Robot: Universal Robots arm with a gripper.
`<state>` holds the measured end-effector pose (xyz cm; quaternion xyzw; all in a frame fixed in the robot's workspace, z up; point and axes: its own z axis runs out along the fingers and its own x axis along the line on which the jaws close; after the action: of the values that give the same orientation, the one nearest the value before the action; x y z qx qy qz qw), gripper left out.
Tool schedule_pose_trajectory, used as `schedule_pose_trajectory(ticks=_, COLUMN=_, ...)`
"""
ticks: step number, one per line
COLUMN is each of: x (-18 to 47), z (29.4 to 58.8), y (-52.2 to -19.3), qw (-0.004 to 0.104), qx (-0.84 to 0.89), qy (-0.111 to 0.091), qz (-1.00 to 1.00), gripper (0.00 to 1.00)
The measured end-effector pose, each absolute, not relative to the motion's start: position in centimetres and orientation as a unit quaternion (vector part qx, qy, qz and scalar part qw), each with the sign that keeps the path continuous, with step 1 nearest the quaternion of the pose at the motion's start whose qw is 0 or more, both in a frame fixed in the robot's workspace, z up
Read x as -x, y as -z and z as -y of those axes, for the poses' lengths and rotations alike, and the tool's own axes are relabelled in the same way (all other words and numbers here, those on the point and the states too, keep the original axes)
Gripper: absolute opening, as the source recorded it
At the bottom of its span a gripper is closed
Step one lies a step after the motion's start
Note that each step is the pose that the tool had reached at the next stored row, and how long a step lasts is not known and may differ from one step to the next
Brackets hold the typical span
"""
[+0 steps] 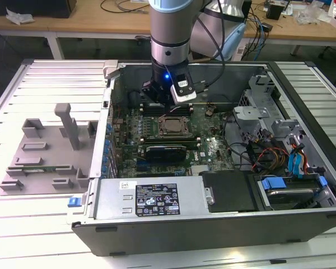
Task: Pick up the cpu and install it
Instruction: 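Install the first cpu locking lever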
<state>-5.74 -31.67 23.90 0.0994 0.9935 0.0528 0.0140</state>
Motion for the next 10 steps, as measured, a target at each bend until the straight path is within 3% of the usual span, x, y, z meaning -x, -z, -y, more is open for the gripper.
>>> schedule_pose_trajectory(ticks=10, x=5.72, z=31.35, y=-23.43, qw=0.014, qx=-0.105, qy=-0.054, qz=-0.993, gripper=0.11)
